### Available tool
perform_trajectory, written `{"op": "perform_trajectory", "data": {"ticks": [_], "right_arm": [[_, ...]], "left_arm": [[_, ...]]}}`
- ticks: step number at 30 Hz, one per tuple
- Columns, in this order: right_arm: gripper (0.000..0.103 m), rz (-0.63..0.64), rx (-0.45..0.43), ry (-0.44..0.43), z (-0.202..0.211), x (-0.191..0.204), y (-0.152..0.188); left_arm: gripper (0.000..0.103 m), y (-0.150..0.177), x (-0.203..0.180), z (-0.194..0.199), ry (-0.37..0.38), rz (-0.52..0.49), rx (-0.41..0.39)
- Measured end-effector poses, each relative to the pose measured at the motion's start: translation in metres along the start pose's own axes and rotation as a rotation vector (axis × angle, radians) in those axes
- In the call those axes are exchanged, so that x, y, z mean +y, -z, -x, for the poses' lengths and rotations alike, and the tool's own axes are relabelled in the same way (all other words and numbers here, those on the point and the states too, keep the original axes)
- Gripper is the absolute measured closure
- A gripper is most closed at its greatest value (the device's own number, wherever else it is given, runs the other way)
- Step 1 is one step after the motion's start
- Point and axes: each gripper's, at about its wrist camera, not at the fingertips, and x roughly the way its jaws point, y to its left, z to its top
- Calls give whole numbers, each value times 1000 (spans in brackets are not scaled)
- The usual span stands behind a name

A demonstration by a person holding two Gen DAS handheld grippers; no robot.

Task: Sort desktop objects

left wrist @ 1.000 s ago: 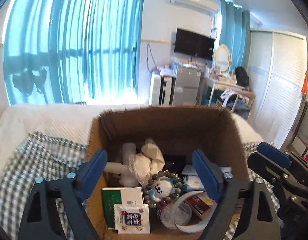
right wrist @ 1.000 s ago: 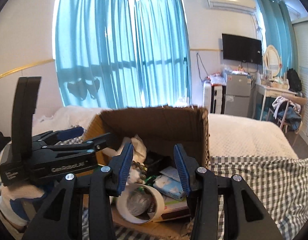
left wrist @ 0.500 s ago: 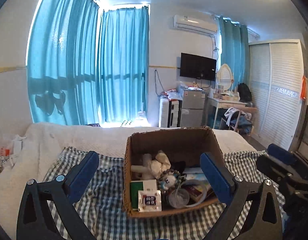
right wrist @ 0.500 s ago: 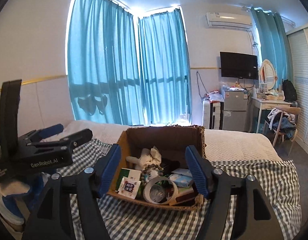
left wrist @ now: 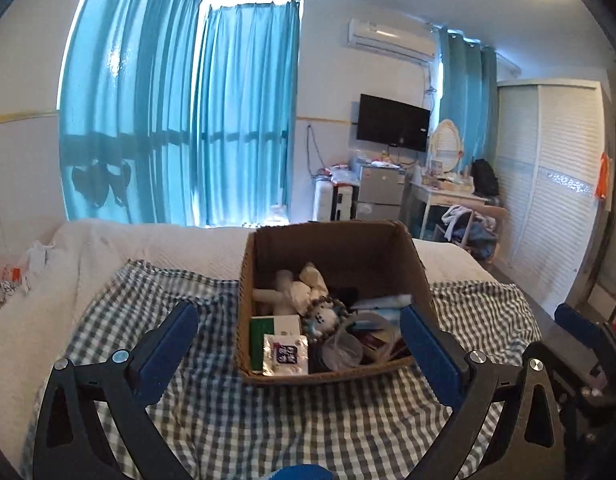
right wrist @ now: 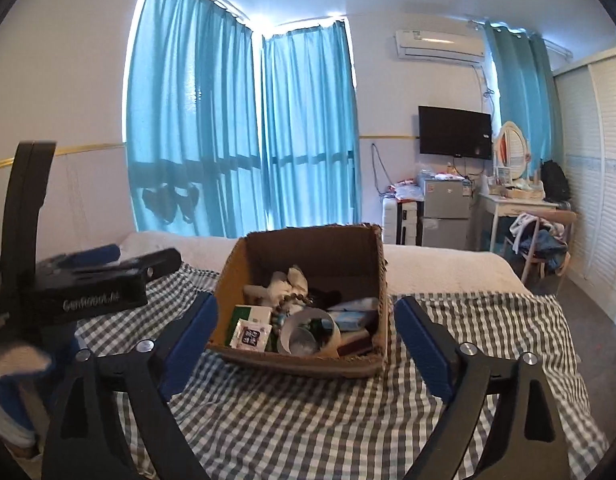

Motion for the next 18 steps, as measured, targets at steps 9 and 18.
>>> {"op": "perform_trajectory", "data": {"ticks": [9, 18], "right_arm": [[3, -20, 65, 29, -9, -11, 33], [3, -23, 119, 13, -23, -13, 48]], "left_arm": [[0, 44, -10, -22, 21, 11, 112], [0, 45, 1, -29, 0, 45, 147]]}}
